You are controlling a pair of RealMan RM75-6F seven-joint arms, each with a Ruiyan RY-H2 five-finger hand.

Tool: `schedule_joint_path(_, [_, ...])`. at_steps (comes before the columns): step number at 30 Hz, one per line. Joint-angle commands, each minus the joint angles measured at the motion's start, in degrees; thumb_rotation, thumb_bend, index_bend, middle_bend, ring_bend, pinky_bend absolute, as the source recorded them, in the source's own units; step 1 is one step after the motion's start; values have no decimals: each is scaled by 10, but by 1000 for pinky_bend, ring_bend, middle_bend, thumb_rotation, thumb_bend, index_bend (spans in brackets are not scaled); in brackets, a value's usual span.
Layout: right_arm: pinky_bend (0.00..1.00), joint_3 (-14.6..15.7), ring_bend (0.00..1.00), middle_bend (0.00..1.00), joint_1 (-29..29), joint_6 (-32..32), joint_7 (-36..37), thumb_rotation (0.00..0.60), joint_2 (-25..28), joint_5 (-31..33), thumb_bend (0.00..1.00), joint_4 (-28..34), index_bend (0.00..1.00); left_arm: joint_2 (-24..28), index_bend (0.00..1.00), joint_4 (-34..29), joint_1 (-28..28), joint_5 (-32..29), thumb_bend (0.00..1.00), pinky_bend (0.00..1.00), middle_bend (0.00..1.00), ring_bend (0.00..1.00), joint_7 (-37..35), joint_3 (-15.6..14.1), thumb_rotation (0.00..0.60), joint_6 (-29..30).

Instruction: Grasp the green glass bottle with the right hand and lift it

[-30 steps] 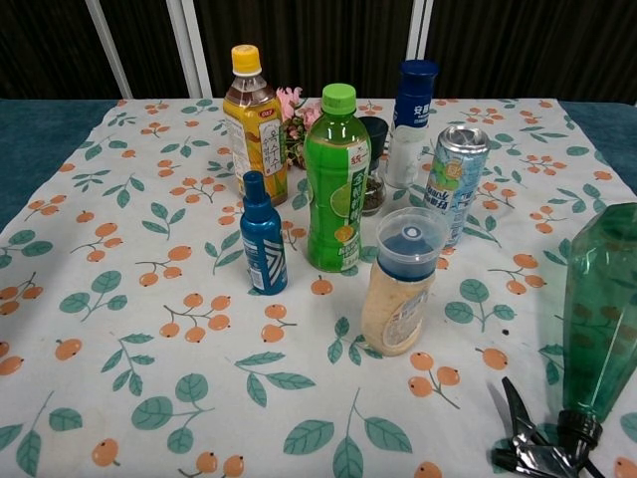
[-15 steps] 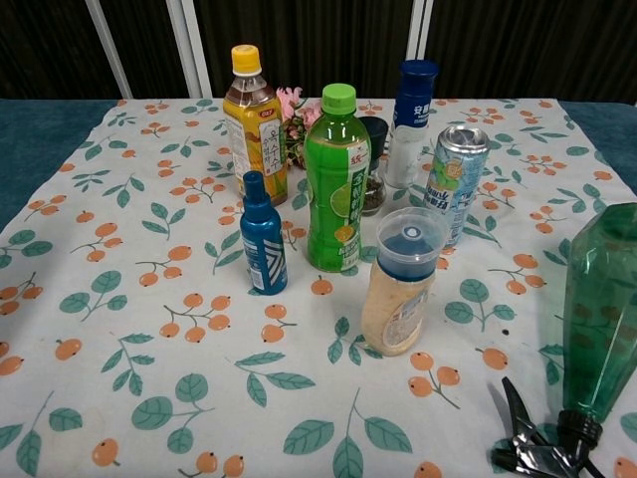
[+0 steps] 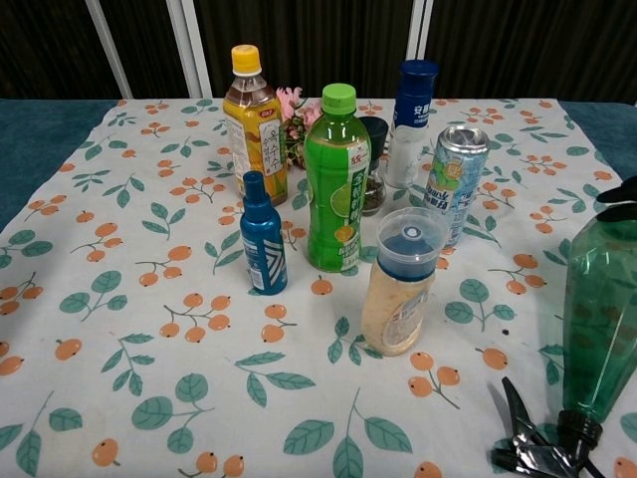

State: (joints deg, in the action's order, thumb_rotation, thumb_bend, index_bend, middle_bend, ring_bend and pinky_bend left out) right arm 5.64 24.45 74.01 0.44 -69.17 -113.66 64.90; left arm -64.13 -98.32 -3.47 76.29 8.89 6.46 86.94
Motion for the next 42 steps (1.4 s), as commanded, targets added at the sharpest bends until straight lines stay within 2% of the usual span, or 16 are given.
schedule_joint_path(1, [169, 4, 40, 40, 17, -22, -9, 600, -11, -5, 130, -2, 4, 1, 174, 0, 0, 0, 523, 0, 58, 34, 0, 0, 600, -1])
schedule_joint_path(12, [169, 4, 65, 92, 63, -103, -60, 600, -23, 13, 130, 22, 15, 3, 172, -3, -1, -6, 522, 0, 59, 34, -1, 2, 600, -5])
schedule_joint_path(19, [169, 12, 144, 196, 75, -131, -77, 600, -18, 24, 194, 41, 111, 4, 172, -4, -2, -7, 523, 0, 59, 34, -3, 2, 600, -7])
schedule_joint_path(24, [195, 18, 234, 297, 81, -140, -84, 600, -19, 30, 256, 49, 224, 5, 172, -5, -1, -7, 524, 0, 59, 36, -3, 2, 600, -7])
schedule_joint_path(29, [268, 20, 378, 437, 80, -125, -67, 600, -24, 32, 346, 50, 422, 5, 172, -7, -1, -12, 526, 0, 59, 38, -2, 2, 600, -9])
schedule_joint_path(33, [309, 27, 434, 490, 80, -112, -47, 600, -27, 29, 387, 44, 549, 5, 173, -9, -1, -16, 526, 0, 58, 37, 1, 3, 600, -9])
schedule_joint_path(36, [312, 30, 440, 497, 77, -97, -39, 600, -29, 28, 398, 38, 580, 5, 174, -10, -1, -18, 526, 0, 59, 38, 3, 3, 600, -9])
schedule_joint_path(42, [312, 29, 441, 498, 75, -80, -12, 600, -19, 40, 403, 45, 581, 5, 175, -12, -1, -18, 526, 0, 59, 38, 4, 3, 600, -8])
